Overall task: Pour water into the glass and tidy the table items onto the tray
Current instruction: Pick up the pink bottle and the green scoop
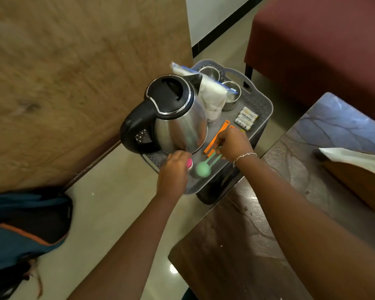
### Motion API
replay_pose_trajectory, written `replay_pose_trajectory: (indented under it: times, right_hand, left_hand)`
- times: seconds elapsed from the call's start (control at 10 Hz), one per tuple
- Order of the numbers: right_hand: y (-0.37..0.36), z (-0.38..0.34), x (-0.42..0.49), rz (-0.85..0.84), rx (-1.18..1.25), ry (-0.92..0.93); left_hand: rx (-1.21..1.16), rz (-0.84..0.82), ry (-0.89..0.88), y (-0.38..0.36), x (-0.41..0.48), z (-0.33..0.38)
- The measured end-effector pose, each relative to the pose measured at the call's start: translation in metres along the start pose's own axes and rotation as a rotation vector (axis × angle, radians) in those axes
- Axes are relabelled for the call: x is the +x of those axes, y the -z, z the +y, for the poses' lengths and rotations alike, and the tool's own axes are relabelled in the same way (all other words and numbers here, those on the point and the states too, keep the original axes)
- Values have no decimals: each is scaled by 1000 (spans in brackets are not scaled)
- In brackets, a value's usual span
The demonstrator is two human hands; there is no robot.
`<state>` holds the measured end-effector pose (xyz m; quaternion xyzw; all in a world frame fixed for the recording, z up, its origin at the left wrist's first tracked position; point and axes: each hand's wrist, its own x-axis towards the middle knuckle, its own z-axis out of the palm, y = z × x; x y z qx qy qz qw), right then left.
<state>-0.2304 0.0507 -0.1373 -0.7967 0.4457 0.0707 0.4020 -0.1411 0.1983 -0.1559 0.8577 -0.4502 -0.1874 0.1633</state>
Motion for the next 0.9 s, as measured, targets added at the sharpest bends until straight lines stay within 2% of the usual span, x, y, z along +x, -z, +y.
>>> replay_pose_trajectory:
  times: [0.3,0.6,0.7,0.8,0.9]
  right_hand:
    - [-29,3,29,-108,-151,-51]
    - [-46,6,17,-63,-471,62]
    - [-44,7,13,-45,-481,106]
    - [-37,13,-8,58,-447,190]
    - [-38,24,-38,259,-453,287]
  left_hand:
    - [23,-42,60,-10,-1,-5]
    - [-25,-22,65,-15,-7,-13]
    - [-71,16,62,-14,-12,-10]
    - [7,80,-9,-8,-29,-8]
    - [156,145,-73,-7,-50,-10]
